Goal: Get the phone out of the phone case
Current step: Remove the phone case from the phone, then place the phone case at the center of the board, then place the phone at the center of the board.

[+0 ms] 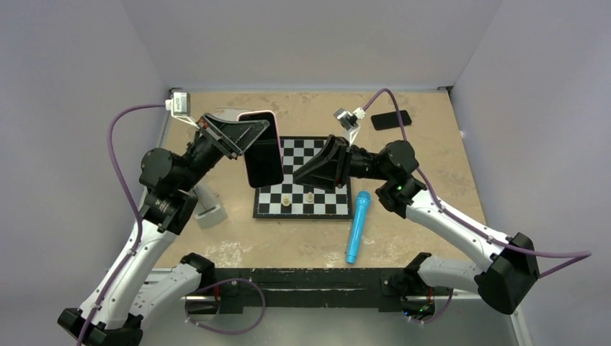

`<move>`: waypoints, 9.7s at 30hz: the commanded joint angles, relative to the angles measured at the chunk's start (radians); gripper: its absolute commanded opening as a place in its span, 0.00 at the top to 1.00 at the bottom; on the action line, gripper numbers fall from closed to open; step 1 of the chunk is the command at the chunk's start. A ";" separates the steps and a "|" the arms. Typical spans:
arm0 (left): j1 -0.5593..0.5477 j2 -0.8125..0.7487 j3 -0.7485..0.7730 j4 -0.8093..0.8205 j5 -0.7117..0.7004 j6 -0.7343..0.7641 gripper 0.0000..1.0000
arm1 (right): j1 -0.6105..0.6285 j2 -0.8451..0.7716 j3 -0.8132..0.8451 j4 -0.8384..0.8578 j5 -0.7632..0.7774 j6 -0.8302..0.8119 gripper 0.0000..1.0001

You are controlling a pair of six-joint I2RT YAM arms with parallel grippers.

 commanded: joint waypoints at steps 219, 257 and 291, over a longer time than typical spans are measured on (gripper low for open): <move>0.219 0.774 0.218 -0.325 -0.534 -0.522 0.00 | -0.501 -0.177 -0.194 -0.443 0.290 -0.097 1.00; 0.000 0.170 0.120 -0.298 -0.394 0.889 0.01 | -0.895 0.767 0.017 0.043 0.470 0.264 0.91; 0.123 0.201 0.112 -0.284 -0.307 0.790 0.05 | -0.799 0.867 -0.001 0.112 0.660 0.463 0.80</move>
